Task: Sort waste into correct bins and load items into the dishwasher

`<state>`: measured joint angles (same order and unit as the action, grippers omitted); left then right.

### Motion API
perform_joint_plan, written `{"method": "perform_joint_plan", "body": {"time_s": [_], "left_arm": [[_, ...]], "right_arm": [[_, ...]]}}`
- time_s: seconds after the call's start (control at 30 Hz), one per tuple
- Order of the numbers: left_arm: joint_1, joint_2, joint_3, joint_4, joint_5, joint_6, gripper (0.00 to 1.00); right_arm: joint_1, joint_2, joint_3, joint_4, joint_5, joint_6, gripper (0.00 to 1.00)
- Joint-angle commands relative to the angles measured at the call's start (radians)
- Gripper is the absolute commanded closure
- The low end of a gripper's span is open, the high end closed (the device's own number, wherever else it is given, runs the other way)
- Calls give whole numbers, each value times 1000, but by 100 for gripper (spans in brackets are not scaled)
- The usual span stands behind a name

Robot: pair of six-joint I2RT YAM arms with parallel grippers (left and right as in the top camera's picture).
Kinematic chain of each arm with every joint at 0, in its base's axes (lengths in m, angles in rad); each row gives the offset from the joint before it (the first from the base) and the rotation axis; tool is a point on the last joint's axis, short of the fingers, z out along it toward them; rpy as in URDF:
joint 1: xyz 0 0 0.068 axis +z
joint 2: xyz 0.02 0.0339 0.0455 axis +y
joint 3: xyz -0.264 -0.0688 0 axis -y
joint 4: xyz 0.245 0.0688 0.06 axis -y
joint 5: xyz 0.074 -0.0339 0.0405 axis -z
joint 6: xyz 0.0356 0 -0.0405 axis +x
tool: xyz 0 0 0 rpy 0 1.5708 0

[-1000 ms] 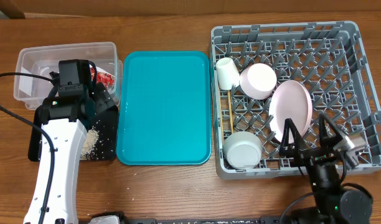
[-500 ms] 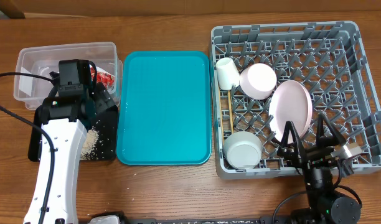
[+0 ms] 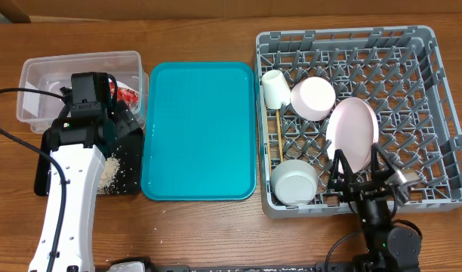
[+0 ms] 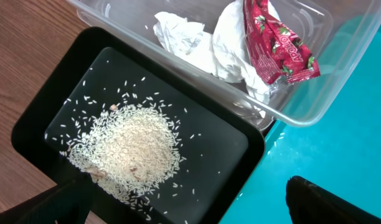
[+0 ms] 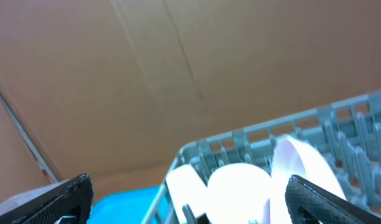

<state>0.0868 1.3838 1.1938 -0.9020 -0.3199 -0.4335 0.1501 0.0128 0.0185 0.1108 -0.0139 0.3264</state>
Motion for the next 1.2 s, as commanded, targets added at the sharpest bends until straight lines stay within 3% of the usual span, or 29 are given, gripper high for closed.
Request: {"method": "perform_joint_plan", "body": {"time_s": [0.0,0.13,0.3,1.17], "left_arm": [[5,-10,11,1,6,11,0],[5,-10,11,1,7,11,0],[4,-10,11,1,6,11,0],[4,-10,11,1,7,11,0]], "right_arm": [[-13,-10,-11,-66,12,10,0],[-36,-10,-11,-195,8,-15,0],[-49,-10,-11,-195,-6,-120,0],[-49,-10,-11,-195,-3,-122,0]]}}
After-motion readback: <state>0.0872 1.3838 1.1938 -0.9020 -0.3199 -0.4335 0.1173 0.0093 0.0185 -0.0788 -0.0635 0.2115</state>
